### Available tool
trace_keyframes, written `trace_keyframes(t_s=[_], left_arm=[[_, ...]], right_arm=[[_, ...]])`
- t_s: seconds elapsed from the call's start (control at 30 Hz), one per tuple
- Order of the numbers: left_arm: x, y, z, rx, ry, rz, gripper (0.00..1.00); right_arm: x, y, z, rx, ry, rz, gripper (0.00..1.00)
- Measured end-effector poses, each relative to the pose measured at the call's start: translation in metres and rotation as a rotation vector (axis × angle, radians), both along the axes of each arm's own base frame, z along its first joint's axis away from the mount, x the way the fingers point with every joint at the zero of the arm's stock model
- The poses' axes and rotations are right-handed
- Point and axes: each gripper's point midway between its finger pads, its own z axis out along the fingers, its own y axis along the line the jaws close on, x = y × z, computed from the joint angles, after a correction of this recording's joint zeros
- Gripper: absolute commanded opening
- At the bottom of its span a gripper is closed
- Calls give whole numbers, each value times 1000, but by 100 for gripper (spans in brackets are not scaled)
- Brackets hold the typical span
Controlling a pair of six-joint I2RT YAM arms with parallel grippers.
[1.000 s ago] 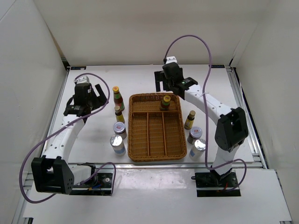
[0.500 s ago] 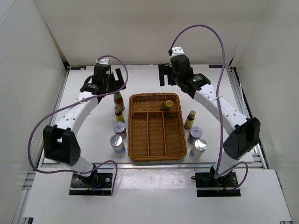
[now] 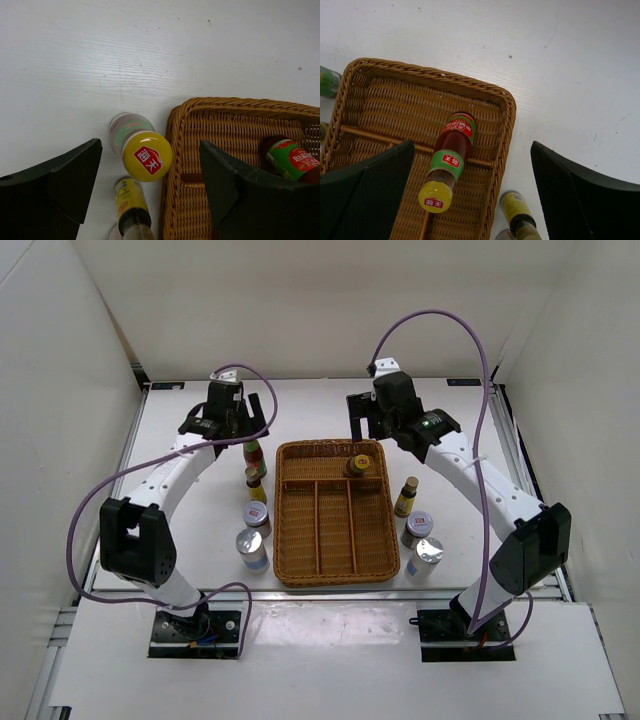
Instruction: Organize the condiment bottles
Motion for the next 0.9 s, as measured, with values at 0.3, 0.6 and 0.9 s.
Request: trace_keyframes(t_s=[0.3,0.6,0.9], left_arm=[[3,1,-23,31,51,-3,59],[9,6,-20,81,51,-3,28],[19,14,18,164,22,14,11]], right_arm=[[-6,4,-5,18,35,18,100],[-12,5,-10,19,66,34,100],[-15,4,-16,12,84,37,100]])
